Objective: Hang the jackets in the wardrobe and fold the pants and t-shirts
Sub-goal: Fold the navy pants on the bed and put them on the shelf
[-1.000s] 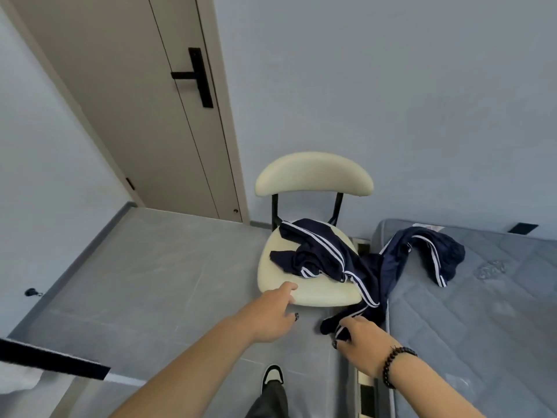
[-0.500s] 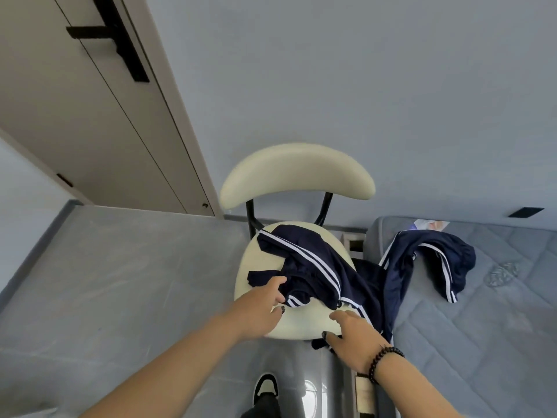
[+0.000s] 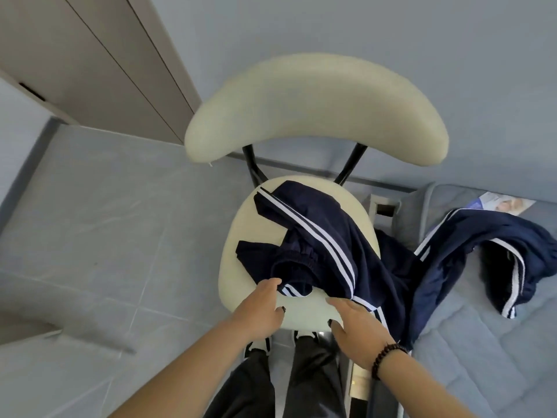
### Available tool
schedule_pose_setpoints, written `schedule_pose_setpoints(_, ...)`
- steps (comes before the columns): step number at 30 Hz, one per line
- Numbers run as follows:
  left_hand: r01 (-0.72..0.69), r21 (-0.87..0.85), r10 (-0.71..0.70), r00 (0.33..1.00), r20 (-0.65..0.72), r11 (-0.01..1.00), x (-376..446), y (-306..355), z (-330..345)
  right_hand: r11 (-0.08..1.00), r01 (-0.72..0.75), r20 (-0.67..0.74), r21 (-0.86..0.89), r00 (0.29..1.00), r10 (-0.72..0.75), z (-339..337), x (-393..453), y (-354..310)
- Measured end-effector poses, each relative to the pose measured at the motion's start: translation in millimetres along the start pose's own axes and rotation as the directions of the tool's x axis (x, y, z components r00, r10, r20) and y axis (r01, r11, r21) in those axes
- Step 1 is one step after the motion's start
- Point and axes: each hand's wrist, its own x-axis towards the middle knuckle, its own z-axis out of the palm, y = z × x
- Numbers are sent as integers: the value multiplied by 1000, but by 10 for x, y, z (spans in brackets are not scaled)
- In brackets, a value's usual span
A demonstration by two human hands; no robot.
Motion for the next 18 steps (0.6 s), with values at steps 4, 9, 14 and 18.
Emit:
schedule_pose_setpoints(4, 36, -77, -50, 981, -189, 996, 349, -82, 158, 875, 379, 96, -302, 925, -368, 250, 434, 163)
schedule_pose_setpoints(9, 72, 64, -35, 890, -455, 995, 613, -167, 338, 749, 301, 57, -590, 941, -333, 484, 891, 561)
schedule_pose_setpoints(14, -1, -85, -33, 918, -396, 996, 763, -183, 426, 630, 344, -50, -696, 852, -521, 562, 916, 866)
schedule_pose_setpoints(18, -70, -120, 12, 904, -427, 990, 785, -132, 374, 656, 316, -78, -685, 864, -498, 350, 935, 1115)
